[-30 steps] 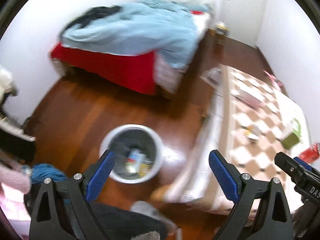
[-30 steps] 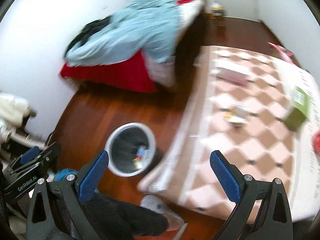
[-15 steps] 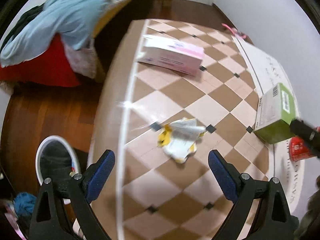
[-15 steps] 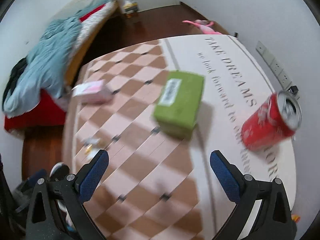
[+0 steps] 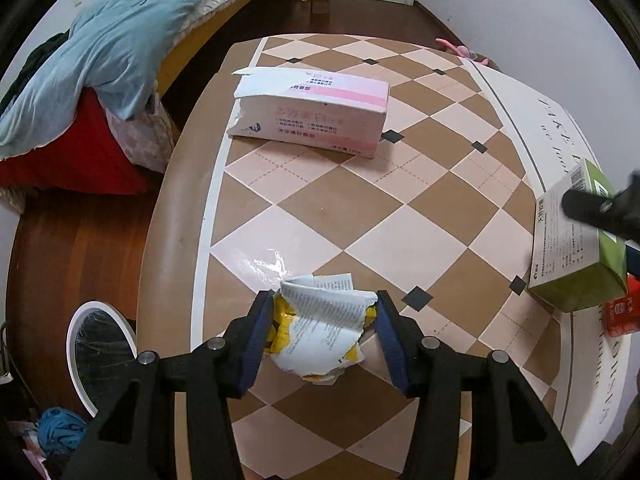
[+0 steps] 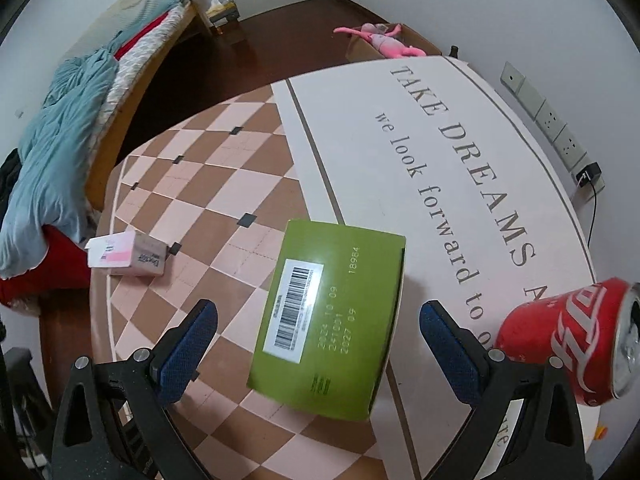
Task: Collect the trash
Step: 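Grasp the green box with the right tool while the left tool grasps the crumpled paper wrapper, then carry the green box and paper wrapper over the trash bin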
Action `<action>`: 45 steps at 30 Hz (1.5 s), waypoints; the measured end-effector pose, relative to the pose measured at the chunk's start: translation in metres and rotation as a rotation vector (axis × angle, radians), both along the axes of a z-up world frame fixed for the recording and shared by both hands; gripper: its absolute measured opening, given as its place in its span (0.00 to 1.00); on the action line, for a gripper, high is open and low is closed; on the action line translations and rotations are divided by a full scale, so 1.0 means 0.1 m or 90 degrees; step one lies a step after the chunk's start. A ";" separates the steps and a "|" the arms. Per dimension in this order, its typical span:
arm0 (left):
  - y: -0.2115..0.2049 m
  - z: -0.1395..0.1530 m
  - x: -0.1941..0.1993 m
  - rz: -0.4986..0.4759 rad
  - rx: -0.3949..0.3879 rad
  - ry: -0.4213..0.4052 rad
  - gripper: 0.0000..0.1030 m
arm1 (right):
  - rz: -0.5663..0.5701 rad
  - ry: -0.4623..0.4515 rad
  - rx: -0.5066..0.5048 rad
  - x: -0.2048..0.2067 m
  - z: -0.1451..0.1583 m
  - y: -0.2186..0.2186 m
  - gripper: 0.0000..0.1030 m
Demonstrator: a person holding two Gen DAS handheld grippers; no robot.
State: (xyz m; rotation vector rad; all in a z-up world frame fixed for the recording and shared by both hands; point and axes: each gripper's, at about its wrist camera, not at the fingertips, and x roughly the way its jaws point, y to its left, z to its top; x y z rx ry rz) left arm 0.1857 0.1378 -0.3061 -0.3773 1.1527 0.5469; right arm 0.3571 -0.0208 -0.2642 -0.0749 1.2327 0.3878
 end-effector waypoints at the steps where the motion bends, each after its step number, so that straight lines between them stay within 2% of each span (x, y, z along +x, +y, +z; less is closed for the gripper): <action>1: 0.00 0.00 0.00 -0.001 0.002 0.000 0.46 | -0.001 0.004 0.000 0.00 -0.02 0.00 0.94; 2: 0.00 0.01 -0.01 0.000 0.003 0.000 0.46 | 0.001 0.009 0.000 -0.01 -0.04 -0.01 0.89; 3: 0.00 0.02 -0.02 0.000 0.006 -0.001 0.45 | 0.005 0.013 -0.006 -0.01 -0.07 0.00 0.76; 4: 0.00 0.05 -0.04 0.001 0.009 -0.005 0.45 | 0.007 0.016 -0.017 -0.02 -0.10 0.01 0.70; 11: 0.03 0.38 -0.17 0.005 0.045 -0.042 0.45 | 0.016 -0.003 -0.010 -0.11 -0.02 -0.06 0.68; 18: 0.11 0.90 -0.52 0.019 0.110 -0.092 0.45 | 0.051 -0.061 0.008 -0.39 0.33 -0.06 0.67; 20: 0.17 1.02 -0.64 0.027 0.112 -0.103 0.45 | 0.065 -0.072 0.014 -0.49 0.43 -0.03 0.67; 26: 0.39 1.40 -1.16 0.062 0.136 -0.138 0.45 | 0.134 -0.099 0.080 -0.92 0.81 0.15 0.66; 32: 0.69 1.69 -1.84 0.116 0.166 -0.151 0.45 | 0.213 -0.108 0.136 -1.49 1.11 0.58 0.65; 37: 0.98 1.70 -2.40 0.163 0.175 -0.135 0.45 | 0.292 -0.102 0.167 -2.08 1.24 1.08 0.65; 40: 1.19 1.62 -2.75 0.200 0.169 -0.124 0.45 | 0.335 -0.092 0.175 -2.43 1.21 1.40 0.65; 43: 1.47 1.42 -3.09 0.241 0.143 -0.109 0.45 | 0.371 -0.070 0.173 -2.78 1.08 1.74 0.65; 45: 1.69 1.22 -3.30 0.270 0.102 -0.101 0.45 | 0.392 -0.054 0.163 -2.98 0.97 1.97 0.65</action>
